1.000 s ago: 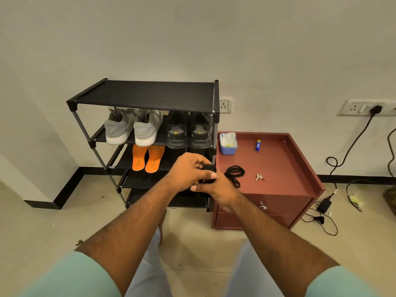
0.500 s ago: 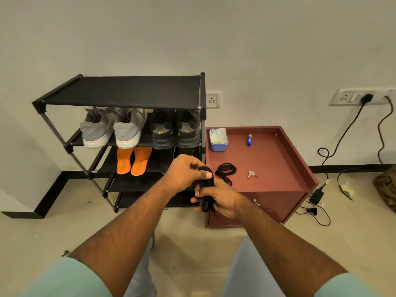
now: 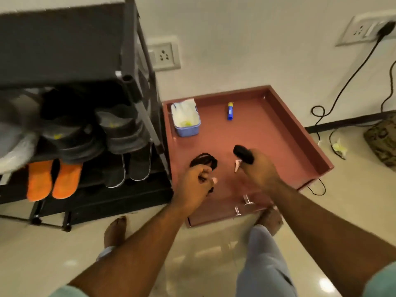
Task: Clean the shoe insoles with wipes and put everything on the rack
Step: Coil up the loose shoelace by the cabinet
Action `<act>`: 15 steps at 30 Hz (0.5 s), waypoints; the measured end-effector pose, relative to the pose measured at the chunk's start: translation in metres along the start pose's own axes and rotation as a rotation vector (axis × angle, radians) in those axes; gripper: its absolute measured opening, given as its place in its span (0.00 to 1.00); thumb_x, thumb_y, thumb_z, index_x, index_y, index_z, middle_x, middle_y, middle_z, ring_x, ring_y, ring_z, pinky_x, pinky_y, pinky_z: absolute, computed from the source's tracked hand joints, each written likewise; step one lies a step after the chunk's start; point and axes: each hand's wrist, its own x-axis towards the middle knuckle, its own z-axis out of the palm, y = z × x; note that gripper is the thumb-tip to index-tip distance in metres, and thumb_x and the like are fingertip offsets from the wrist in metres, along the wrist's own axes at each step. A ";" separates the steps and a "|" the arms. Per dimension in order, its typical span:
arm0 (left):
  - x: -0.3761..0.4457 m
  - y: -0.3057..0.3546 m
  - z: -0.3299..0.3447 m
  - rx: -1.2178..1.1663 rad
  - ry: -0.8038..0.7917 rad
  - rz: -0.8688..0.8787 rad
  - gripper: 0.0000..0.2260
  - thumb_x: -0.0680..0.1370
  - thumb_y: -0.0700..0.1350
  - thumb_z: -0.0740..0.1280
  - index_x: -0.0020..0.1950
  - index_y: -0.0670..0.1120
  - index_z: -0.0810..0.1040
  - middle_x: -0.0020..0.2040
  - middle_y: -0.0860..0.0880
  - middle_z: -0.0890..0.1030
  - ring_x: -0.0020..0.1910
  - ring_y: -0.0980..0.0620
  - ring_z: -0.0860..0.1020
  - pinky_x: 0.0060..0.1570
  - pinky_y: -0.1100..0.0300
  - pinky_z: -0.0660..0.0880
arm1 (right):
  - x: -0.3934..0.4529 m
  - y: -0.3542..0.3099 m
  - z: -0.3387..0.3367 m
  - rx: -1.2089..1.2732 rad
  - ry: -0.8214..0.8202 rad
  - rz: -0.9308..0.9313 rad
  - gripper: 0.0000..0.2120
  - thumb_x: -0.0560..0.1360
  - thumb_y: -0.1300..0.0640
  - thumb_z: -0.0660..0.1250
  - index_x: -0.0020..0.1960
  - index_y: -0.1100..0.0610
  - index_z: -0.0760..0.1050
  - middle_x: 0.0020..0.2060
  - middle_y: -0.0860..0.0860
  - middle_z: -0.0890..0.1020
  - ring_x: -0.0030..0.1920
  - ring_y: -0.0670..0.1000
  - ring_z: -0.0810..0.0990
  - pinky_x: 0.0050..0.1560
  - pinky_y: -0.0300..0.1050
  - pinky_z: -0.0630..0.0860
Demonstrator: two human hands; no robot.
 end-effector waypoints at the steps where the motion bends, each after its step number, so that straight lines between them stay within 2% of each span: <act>1: 0.007 -0.004 0.003 0.109 -0.002 0.061 0.13 0.76 0.42 0.73 0.60 0.45 0.80 0.51 0.49 0.80 0.49 0.52 0.78 0.50 0.62 0.76 | 0.011 0.008 -0.001 -0.095 0.032 -0.031 0.06 0.71 0.61 0.67 0.48 0.58 0.75 0.41 0.55 0.79 0.43 0.58 0.77 0.40 0.47 0.71; 4: 0.033 -0.014 0.024 0.418 0.011 0.238 0.14 0.78 0.43 0.70 0.63 0.44 0.80 0.60 0.47 0.80 0.60 0.48 0.75 0.63 0.55 0.71 | 0.049 0.037 0.007 -0.367 0.093 -0.113 0.15 0.73 0.51 0.66 0.57 0.56 0.74 0.49 0.57 0.77 0.51 0.61 0.75 0.49 0.52 0.71; 6: 0.040 -0.015 0.034 0.539 0.030 0.315 0.14 0.78 0.44 0.69 0.63 0.45 0.80 0.61 0.47 0.79 0.61 0.46 0.73 0.64 0.53 0.69 | 0.058 0.051 0.014 -0.455 0.058 -0.130 0.24 0.72 0.39 0.65 0.62 0.52 0.72 0.54 0.55 0.74 0.56 0.60 0.72 0.55 0.54 0.69; 8: 0.042 -0.014 0.044 0.608 0.022 0.391 0.13 0.78 0.44 0.68 0.62 0.45 0.81 0.59 0.47 0.80 0.60 0.44 0.74 0.63 0.51 0.70 | 0.063 0.062 0.021 -0.483 0.011 -0.143 0.29 0.72 0.32 0.60 0.65 0.51 0.71 0.57 0.54 0.73 0.59 0.60 0.70 0.59 0.54 0.67; 11: 0.040 -0.010 0.053 0.769 -0.084 0.422 0.15 0.80 0.46 0.65 0.65 0.45 0.78 0.63 0.47 0.77 0.64 0.46 0.72 0.68 0.53 0.64 | 0.063 0.066 0.021 -0.390 0.034 -0.156 0.27 0.77 0.35 0.53 0.67 0.51 0.70 0.61 0.55 0.73 0.63 0.59 0.69 0.64 0.55 0.64; 13: 0.038 -0.008 0.058 0.923 -0.185 0.439 0.16 0.81 0.48 0.62 0.69 0.46 0.75 0.69 0.48 0.73 0.69 0.48 0.68 0.75 0.53 0.54 | 0.060 0.065 0.016 -0.286 0.115 -0.167 0.26 0.78 0.38 0.50 0.67 0.52 0.71 0.61 0.54 0.74 0.64 0.57 0.70 0.66 0.56 0.63; 15: 0.034 -0.006 0.062 1.032 -0.297 0.429 0.18 0.83 0.47 0.59 0.73 0.46 0.70 0.74 0.47 0.68 0.74 0.48 0.64 0.77 0.52 0.45 | 0.049 0.063 0.006 -0.186 0.208 -0.218 0.23 0.78 0.43 0.52 0.64 0.55 0.73 0.58 0.54 0.76 0.61 0.55 0.72 0.64 0.54 0.66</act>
